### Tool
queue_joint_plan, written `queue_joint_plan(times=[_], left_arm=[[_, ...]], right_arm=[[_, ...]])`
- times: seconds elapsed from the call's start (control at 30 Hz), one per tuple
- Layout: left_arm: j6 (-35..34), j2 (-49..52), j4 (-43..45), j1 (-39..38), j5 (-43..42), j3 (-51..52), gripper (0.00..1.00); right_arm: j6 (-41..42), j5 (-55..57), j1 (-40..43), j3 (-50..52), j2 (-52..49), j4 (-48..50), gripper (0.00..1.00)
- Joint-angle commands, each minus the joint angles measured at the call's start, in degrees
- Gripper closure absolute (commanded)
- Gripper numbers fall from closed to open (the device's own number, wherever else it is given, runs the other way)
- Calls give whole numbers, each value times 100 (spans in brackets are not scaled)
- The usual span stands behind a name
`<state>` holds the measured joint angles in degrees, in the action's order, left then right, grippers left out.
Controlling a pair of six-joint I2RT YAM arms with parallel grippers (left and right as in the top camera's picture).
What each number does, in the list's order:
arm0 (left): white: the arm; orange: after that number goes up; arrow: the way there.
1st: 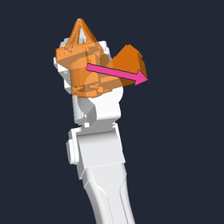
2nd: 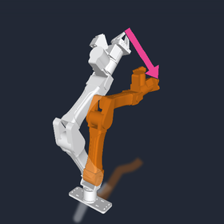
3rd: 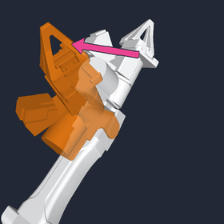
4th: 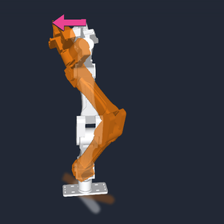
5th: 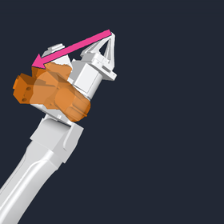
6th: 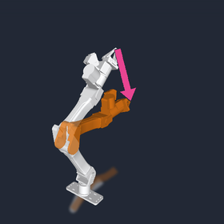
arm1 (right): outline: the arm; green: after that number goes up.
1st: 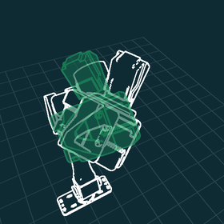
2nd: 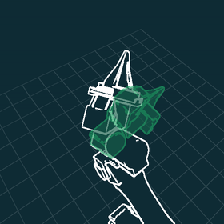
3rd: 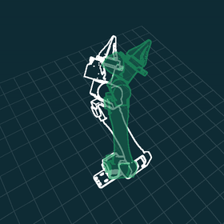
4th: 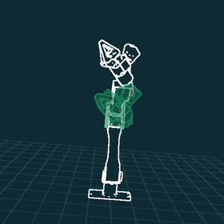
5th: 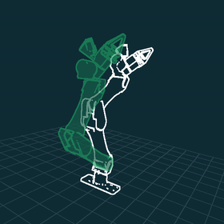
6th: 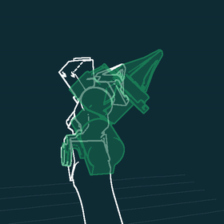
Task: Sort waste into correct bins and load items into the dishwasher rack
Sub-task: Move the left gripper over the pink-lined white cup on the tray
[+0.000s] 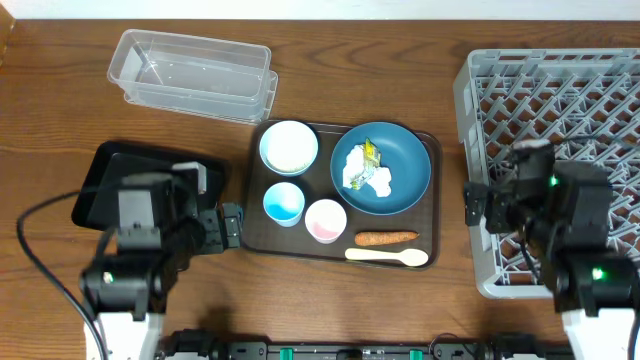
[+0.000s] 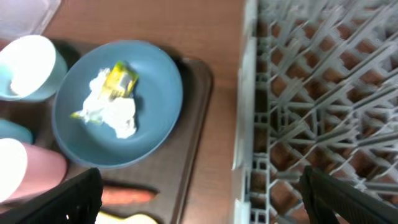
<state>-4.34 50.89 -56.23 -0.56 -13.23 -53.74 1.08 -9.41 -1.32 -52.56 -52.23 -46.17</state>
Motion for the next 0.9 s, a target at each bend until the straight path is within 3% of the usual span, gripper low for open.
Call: queue_joint_plan(times=[0.0,0.6,0.87], left_arm=[[-92,313,-483,-17,-144,-603,6],[-96,492,-420,-35,-608,-697,6],[-168,1025,-511,-570,-1163,-669,9]], right_arm=[[-70,-496,28,-404,-223,-160,1],[-90,-1054,28,-407,-243,-131,1],[-85,-1054,28,-407,-243,-146,1]])
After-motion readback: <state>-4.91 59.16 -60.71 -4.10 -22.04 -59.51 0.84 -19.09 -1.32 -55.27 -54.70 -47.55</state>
